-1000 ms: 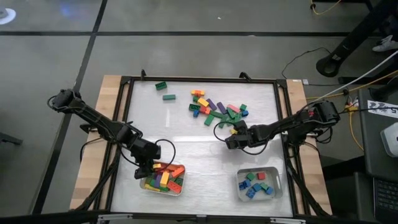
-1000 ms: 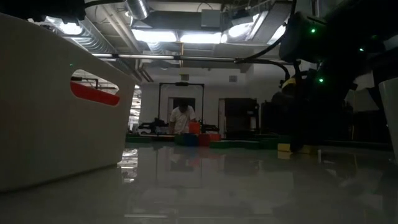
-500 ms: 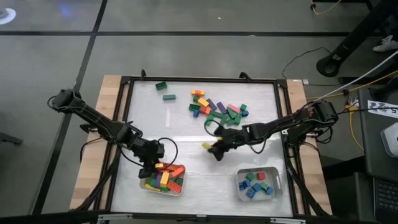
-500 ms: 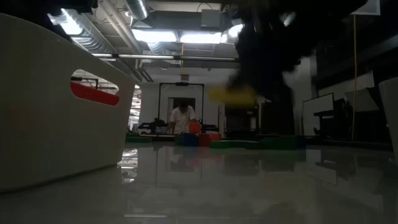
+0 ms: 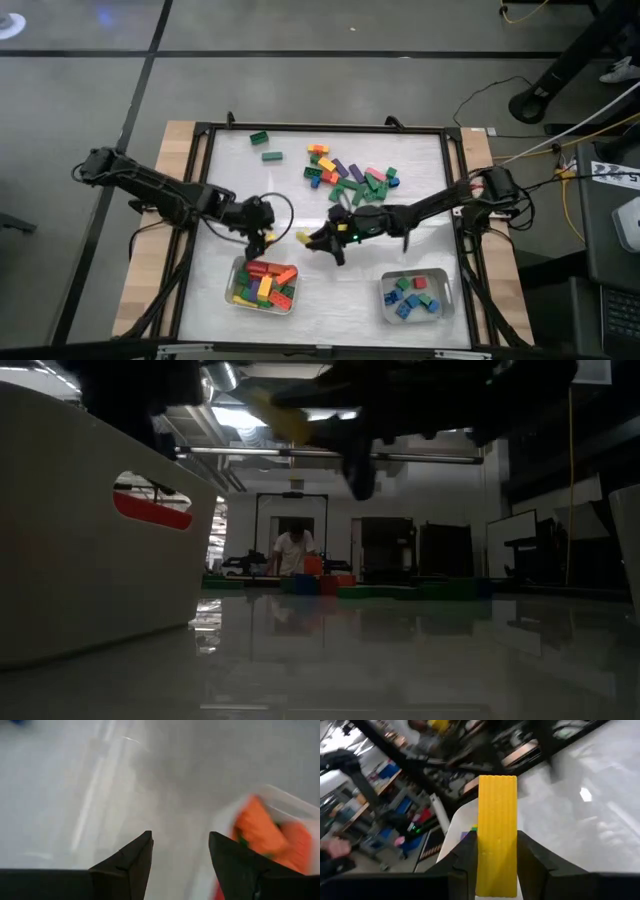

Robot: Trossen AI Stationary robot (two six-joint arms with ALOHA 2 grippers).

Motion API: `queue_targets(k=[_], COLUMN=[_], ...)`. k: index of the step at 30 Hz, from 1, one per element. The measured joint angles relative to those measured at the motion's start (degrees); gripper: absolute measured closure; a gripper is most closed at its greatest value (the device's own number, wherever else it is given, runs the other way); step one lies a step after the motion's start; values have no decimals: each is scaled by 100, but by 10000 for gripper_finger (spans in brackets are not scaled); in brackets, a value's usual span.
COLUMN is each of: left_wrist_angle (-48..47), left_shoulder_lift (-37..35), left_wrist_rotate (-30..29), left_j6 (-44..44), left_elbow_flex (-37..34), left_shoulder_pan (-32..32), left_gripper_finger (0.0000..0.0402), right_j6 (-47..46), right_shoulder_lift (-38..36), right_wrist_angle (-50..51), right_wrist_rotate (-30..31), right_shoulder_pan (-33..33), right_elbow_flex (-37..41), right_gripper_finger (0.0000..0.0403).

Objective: Sort blocks by size
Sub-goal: Put the rectangular yellow block into the white bin, then put the rectangular green block into the white bin

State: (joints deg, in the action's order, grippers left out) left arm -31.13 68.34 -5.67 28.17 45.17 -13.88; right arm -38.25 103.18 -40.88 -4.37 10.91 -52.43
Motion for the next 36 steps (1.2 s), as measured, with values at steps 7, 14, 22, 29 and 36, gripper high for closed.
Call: queue_targets(k=[7,14,22,29,36], left_wrist_angle=[-386,-370,-252,365,704], left_shoulder_lift=[-57,-62,-53,215,955], left_wrist_rotate=[-359,-456,-1049,-1041,-458], left_j6=[-600,-1104,-1860,-2999,-3792], left_elbow_flex=[2,2,2,2,2], left_shoulder_pan=[1166,2169,3052,3748,4539], left_gripper_finger=[219,219,219,219,219], right_j6=[968,1863,1929,1926,1929], right_shoulder_lift=[990,1610,1903,1901,1603], right_wrist_angle=[130,1282,1586,1545,2246], right_wrist_rotate=[-1049,-977,-879,-675,-1518], right_shoulder_pan=[232,309,311,282,35], right_elbow_flex=[-1206,-2314,-2715,-2712,-2712], right_gripper_finger=[304,293,217,176,174])
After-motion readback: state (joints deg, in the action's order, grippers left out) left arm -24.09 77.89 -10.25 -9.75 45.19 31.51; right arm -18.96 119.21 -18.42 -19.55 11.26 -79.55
